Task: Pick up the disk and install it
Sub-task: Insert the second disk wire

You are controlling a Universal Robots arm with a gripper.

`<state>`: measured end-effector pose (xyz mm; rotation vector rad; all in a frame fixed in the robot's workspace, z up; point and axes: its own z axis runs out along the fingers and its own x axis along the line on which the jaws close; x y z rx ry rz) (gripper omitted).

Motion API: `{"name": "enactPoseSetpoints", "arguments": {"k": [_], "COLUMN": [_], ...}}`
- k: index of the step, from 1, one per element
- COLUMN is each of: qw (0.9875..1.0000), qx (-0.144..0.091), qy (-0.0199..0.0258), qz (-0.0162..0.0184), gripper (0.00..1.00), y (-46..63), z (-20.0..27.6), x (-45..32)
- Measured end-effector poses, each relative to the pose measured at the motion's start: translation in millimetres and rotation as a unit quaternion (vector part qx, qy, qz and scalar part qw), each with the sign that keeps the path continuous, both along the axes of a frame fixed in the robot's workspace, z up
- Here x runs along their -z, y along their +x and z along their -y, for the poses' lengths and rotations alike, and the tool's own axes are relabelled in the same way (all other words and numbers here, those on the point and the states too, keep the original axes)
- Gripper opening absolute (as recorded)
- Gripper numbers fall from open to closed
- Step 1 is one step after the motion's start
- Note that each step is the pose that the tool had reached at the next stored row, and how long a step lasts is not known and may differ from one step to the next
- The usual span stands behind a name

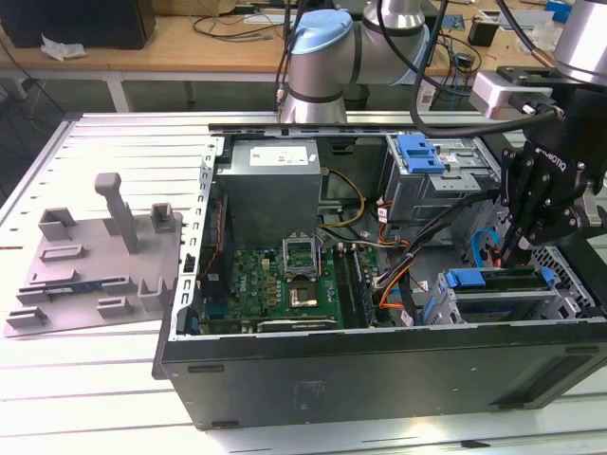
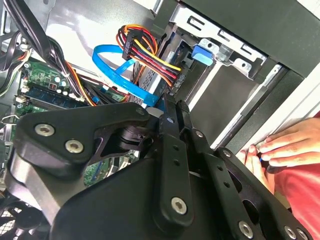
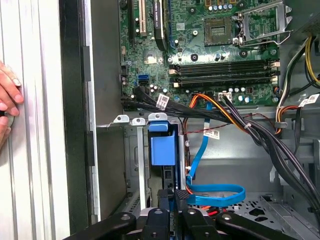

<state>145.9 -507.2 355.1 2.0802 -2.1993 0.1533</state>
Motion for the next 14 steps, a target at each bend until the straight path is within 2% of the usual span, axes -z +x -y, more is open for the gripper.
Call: {"name": "enactPoseSetpoints", "arguments": {"k": [8, 14], "qw": [1.0, 1.0], "qx": [-0.003, -0.005], "qy": [0.0005, 0.0058], "qz": [0.0, 0.0], "gripper": [0.16, 0.16], "y": [0.2, 0.2], "z": [0.0, 0.5], "x": [0.4, 0.4]}}
